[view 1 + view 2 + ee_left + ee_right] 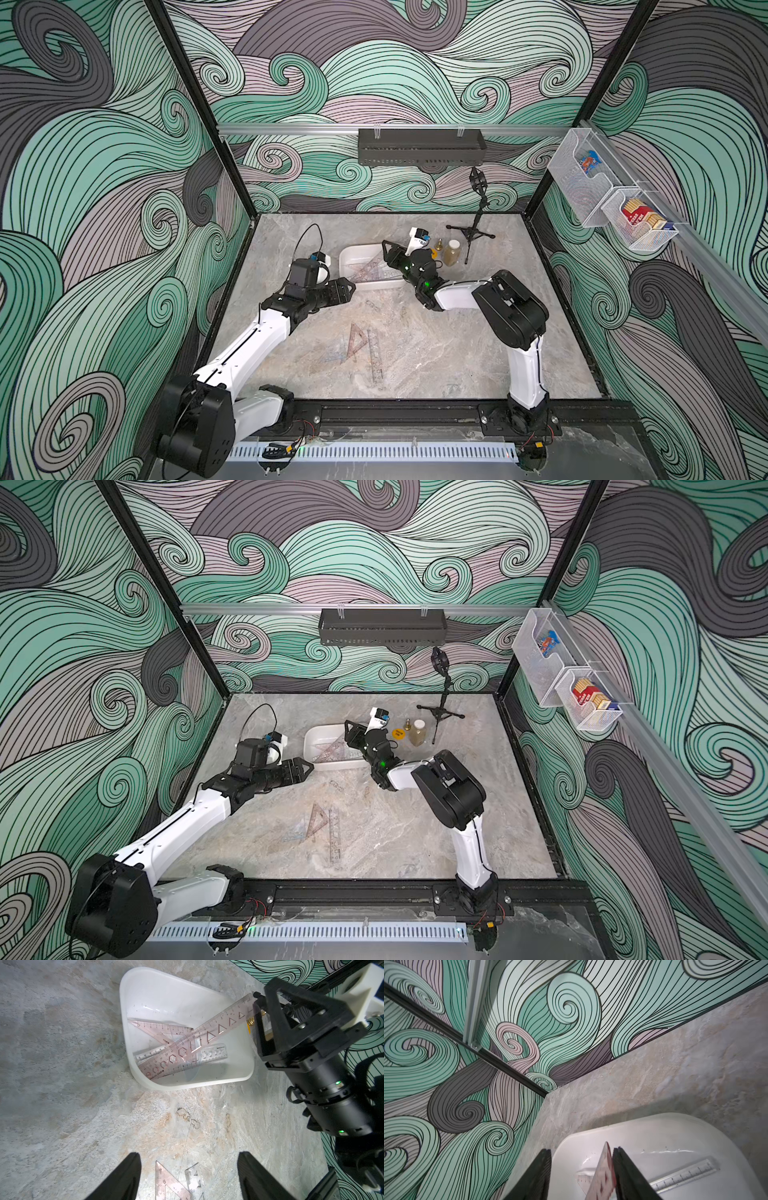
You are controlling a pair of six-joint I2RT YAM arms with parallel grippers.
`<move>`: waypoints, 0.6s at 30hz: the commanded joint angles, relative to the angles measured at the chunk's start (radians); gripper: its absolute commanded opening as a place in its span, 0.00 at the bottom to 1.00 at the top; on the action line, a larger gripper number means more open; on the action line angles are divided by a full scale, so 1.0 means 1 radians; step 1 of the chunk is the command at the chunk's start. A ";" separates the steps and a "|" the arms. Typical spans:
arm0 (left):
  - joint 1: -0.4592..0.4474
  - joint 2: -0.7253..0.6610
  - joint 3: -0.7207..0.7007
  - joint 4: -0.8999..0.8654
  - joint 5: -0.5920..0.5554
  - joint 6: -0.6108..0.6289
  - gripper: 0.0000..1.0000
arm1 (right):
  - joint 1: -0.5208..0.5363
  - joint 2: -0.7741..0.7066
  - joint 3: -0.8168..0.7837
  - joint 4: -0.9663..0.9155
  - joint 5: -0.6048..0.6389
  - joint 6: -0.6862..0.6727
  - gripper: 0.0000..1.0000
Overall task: Put the scattered rulers into the storage box
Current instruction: Place the ruler in the storage box.
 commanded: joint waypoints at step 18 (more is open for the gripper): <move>0.004 -0.079 -0.091 0.020 0.001 -0.071 0.77 | 0.485 -0.429 -0.295 -0.751 0.281 -0.366 0.53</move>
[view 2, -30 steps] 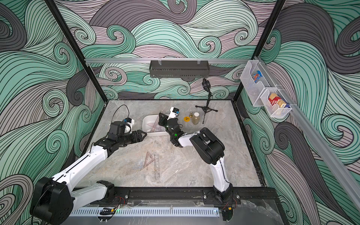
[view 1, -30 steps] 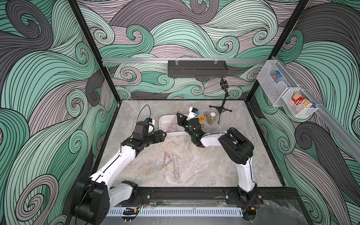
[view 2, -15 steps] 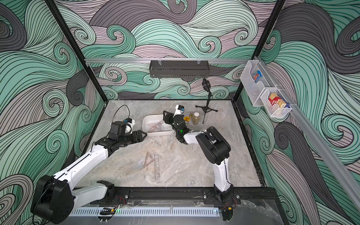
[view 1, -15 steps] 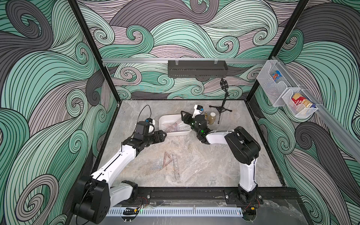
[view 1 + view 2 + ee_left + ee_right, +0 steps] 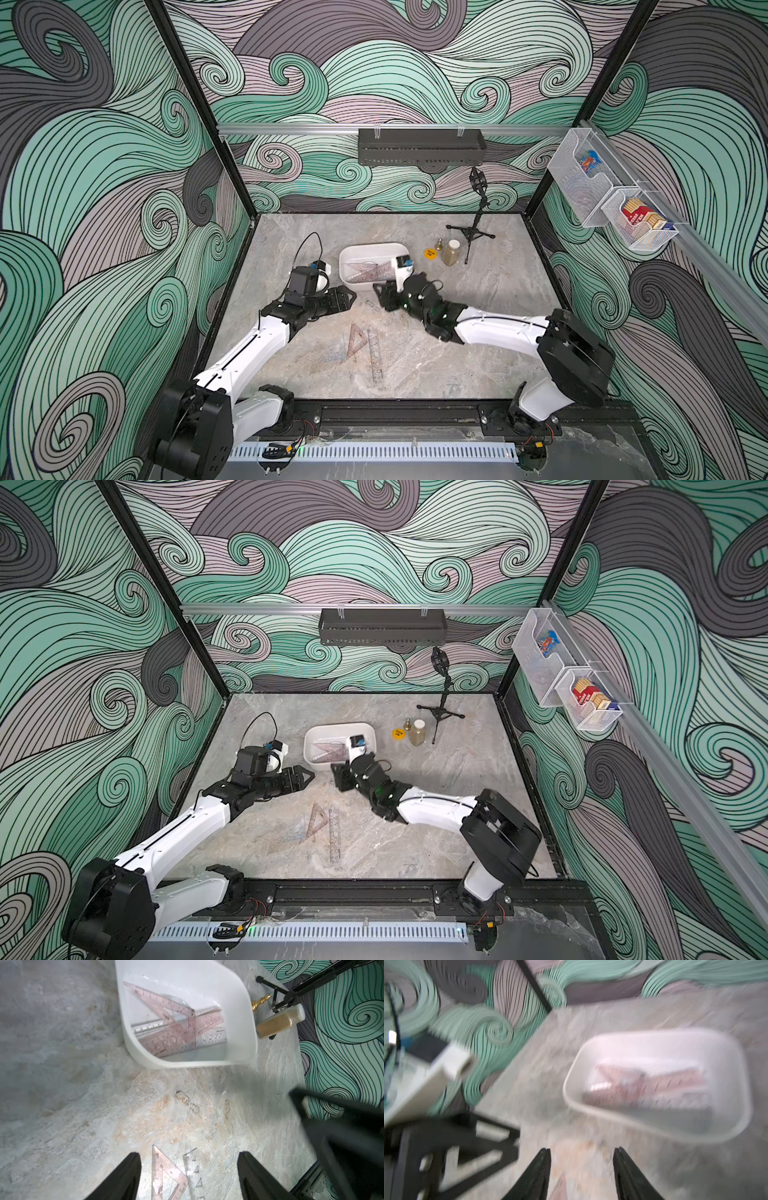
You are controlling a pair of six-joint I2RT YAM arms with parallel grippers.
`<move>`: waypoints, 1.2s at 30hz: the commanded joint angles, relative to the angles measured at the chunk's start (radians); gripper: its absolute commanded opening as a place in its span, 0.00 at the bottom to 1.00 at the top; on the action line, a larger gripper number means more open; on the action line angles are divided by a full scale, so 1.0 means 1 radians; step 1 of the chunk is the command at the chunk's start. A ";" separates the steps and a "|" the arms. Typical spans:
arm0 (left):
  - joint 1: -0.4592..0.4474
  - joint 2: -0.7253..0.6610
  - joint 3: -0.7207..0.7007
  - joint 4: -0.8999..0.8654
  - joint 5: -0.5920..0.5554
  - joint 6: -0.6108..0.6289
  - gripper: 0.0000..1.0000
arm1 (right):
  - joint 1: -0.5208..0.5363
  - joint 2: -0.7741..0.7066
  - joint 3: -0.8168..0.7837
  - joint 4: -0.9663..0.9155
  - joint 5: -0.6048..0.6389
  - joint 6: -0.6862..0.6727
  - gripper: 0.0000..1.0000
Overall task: Put the scattered rulers into the storage box
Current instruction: Place the ruler in the storage box, then pick up the ruler from the center of the board.
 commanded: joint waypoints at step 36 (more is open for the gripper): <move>0.006 0.000 -0.029 0.048 0.070 -0.056 0.77 | 0.161 0.106 -0.007 -0.285 0.191 -0.177 0.64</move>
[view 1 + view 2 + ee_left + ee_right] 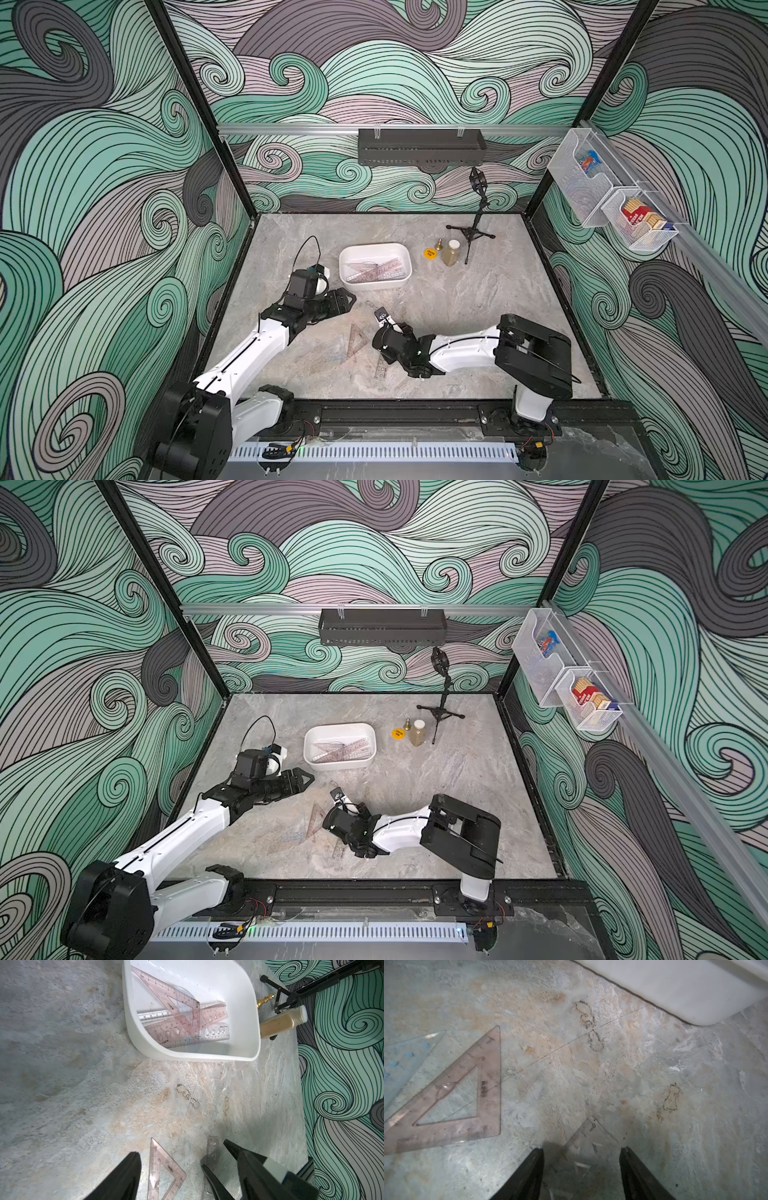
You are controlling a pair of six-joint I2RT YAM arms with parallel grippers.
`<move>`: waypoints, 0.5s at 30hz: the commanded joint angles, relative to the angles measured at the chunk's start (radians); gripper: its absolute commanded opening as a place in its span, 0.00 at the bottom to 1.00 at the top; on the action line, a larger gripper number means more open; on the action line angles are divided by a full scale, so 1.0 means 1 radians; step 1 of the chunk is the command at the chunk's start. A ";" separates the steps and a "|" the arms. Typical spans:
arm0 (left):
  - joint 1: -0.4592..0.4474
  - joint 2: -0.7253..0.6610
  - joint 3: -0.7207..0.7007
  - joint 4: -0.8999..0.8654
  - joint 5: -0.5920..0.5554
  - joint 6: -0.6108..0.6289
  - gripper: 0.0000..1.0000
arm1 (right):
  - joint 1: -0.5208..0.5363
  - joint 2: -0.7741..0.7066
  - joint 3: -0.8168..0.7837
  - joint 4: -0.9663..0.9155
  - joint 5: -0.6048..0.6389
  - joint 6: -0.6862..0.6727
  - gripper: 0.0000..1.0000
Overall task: Put the scattered rulers into the storage box
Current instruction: Pick up the ruler from the center of the board.
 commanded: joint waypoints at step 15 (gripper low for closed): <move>0.005 0.001 -0.018 0.014 0.047 0.001 0.77 | 0.188 -0.009 -0.001 -0.043 -0.058 -0.119 0.84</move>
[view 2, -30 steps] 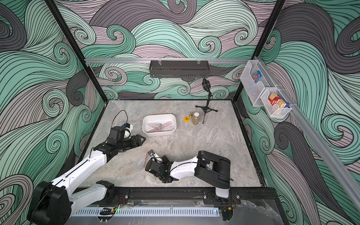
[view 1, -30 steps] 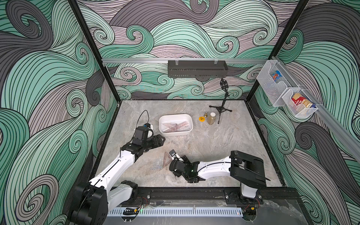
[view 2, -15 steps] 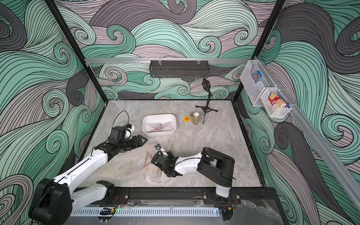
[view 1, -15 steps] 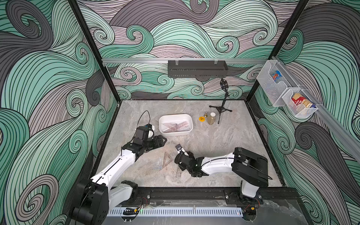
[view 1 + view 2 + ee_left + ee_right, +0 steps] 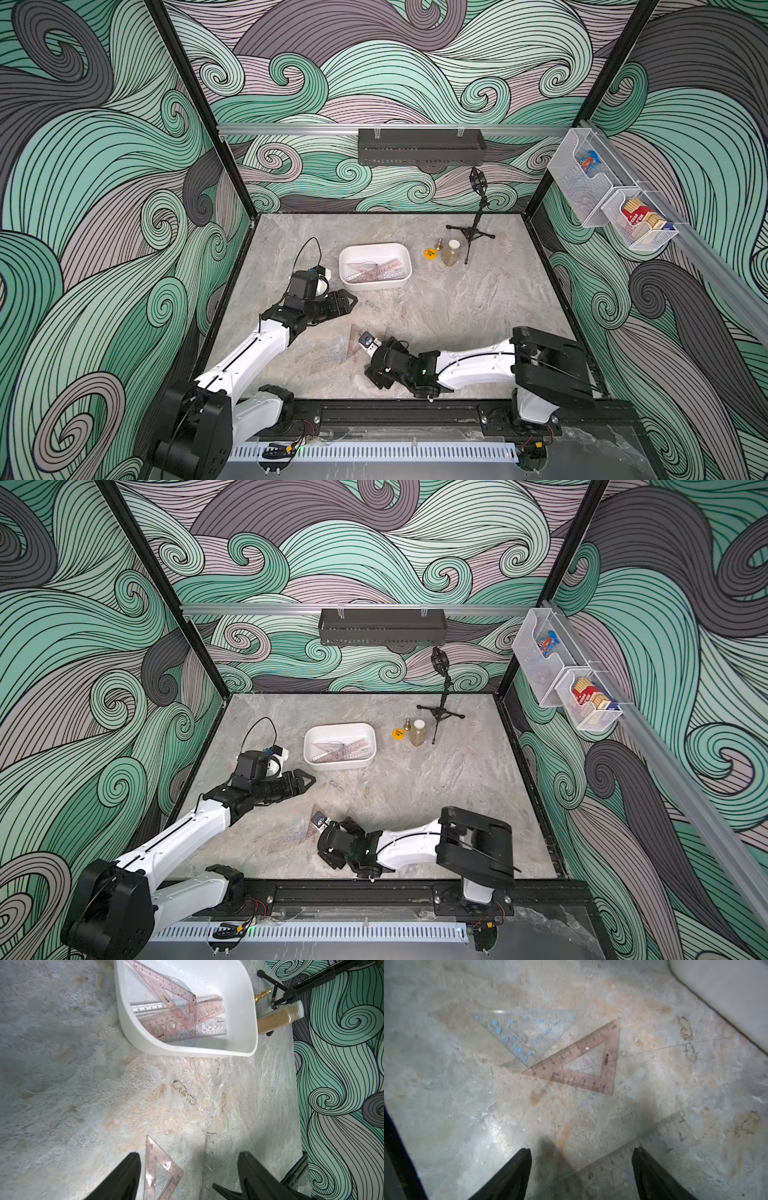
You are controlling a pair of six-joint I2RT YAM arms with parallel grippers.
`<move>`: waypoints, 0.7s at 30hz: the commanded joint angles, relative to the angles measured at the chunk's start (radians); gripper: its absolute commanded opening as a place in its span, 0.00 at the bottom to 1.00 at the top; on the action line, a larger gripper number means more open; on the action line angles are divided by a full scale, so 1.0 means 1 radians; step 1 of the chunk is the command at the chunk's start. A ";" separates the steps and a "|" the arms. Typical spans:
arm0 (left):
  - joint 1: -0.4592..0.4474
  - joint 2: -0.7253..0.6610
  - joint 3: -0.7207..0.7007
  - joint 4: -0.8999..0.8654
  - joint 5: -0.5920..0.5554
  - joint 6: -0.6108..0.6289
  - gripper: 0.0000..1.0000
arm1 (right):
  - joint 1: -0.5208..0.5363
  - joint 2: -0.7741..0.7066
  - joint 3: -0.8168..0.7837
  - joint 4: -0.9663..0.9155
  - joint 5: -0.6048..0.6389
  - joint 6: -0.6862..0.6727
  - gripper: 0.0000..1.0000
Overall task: Put the scattered rulers into the storage box
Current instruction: Pick up the ruler from the center of the board.
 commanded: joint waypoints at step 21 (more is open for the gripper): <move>-0.039 0.002 -0.086 0.102 0.115 -0.074 0.68 | -0.005 -0.389 -0.132 -0.001 -0.072 0.131 0.80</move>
